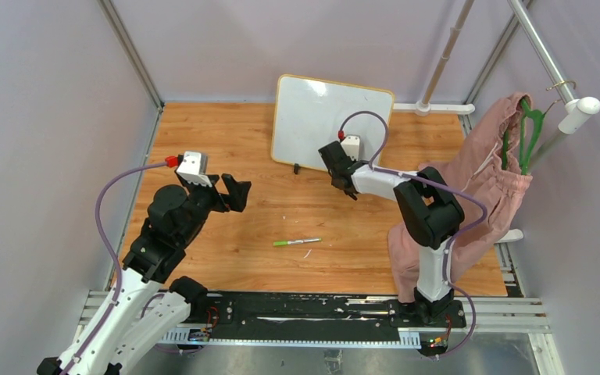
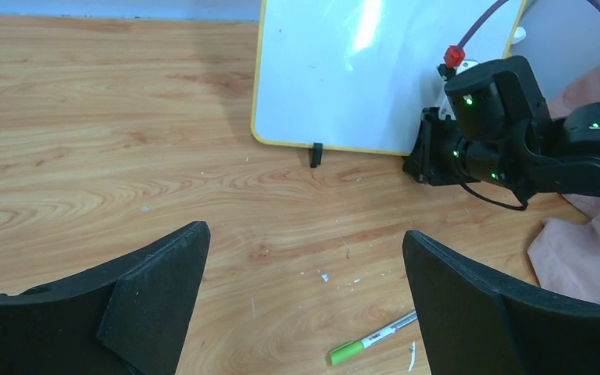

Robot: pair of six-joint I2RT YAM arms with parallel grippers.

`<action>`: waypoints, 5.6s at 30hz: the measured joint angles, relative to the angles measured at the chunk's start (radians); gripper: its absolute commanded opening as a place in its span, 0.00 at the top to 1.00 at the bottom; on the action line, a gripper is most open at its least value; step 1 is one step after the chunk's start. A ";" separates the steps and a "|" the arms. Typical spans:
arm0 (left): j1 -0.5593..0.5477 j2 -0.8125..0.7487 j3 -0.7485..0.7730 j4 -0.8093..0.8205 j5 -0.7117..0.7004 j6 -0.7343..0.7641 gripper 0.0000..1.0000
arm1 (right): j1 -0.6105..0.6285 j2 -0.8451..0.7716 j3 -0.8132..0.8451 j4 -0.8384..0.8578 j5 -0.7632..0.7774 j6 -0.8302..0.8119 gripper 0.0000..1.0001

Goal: Write a sentence on the whiteboard
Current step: Move the whiteboard to the center of the board, then open the whiteboard marker at the center of the board.

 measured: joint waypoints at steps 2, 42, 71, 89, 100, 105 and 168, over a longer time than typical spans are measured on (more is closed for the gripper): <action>0.000 0.004 0.000 0.000 0.003 0.000 0.00 | 0.006 -0.040 -0.055 0.013 -0.007 -0.020 1.00; 0.000 0.074 -0.011 0.001 0.048 -0.014 0.00 | 0.252 -0.298 -0.459 0.274 -0.090 -0.210 1.00; 0.000 0.064 -0.011 0.001 0.048 -0.014 0.00 | 0.267 -0.457 -0.530 0.058 -0.085 -0.089 0.41; 0.000 -0.009 -0.013 0.002 0.044 -0.014 0.00 | 0.459 -0.730 -0.592 0.021 -0.422 -0.462 0.41; 0.000 -0.041 -0.014 0.002 0.023 -0.013 0.00 | 0.463 -0.386 -0.326 0.048 -0.504 -0.608 0.42; 0.000 -0.058 -0.014 0.002 0.016 -0.010 0.00 | 0.463 -0.312 -0.302 0.045 -0.563 -0.634 0.45; 0.000 -0.065 -0.041 0.038 0.018 -0.068 0.00 | 0.493 -0.875 -0.567 -0.005 -0.311 -0.187 1.00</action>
